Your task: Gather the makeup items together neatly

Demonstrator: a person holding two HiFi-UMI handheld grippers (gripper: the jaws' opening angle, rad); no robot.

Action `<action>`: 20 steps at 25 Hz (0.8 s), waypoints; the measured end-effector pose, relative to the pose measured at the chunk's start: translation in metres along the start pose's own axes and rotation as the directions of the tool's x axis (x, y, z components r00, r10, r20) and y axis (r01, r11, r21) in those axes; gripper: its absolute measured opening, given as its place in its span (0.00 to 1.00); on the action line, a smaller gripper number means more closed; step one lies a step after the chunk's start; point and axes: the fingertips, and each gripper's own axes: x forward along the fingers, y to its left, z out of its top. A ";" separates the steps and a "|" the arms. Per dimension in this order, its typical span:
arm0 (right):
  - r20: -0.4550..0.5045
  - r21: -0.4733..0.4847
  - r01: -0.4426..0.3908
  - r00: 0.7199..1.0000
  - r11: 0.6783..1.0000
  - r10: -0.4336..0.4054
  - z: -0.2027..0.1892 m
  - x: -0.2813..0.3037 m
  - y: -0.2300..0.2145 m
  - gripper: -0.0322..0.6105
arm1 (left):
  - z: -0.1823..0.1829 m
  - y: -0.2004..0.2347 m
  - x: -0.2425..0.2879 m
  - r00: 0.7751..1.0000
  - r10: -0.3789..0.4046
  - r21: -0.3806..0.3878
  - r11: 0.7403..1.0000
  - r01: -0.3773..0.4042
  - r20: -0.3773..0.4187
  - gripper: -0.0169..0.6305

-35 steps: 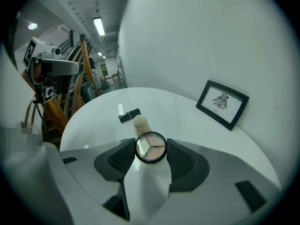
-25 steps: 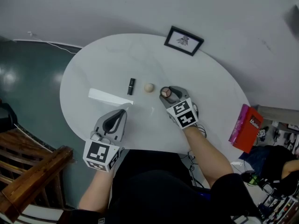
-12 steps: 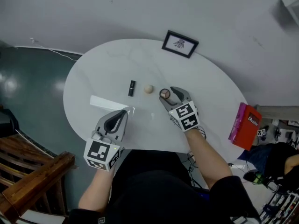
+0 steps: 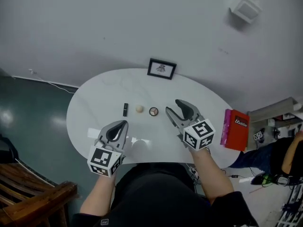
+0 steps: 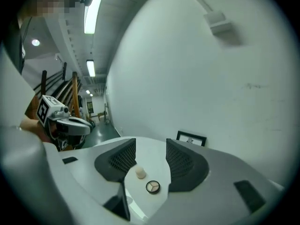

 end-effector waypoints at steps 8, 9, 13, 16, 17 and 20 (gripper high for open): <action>0.158 0.050 -0.039 0.987 0.998 0.030 0.042 -0.077 0.003 0.16 | 0.025 -0.041 0.013 1.000 -0.005 0.045 0.999 0.006 -0.015 0.05; 0.172 0.057 -0.044 0.985 0.997 0.034 0.045 -0.086 0.002 0.15 | 0.027 -0.048 0.015 1.000 0.000 0.047 0.999 0.001 -0.014 0.05; 0.201 0.079 -0.070 0.978 0.994 0.053 0.047 -0.121 -0.001 0.12 | 0.042 -0.081 0.020 1.000 0.009 0.052 0.999 -0.009 0.000 0.05; 0.264 0.121 -0.137 0.959 0.983 0.101 0.049 -0.150 0.001 0.11 | 0.059 -0.113 0.017 0.999 0.010 0.052 0.999 -0.012 0.031 0.05; 0.278 0.132 -0.159 0.953 0.978 0.117 0.048 -0.160 0.004 0.11 | 0.063 -0.122 0.015 0.999 0.013 0.052 0.999 -0.015 0.039 0.05; 0.279 0.104 -0.191 0.948 0.976 0.155 0.045 -0.180 0.011 0.11 | 0.073 -0.144 0.005 0.998 0.030 0.044 0.999 -0.032 0.061 0.05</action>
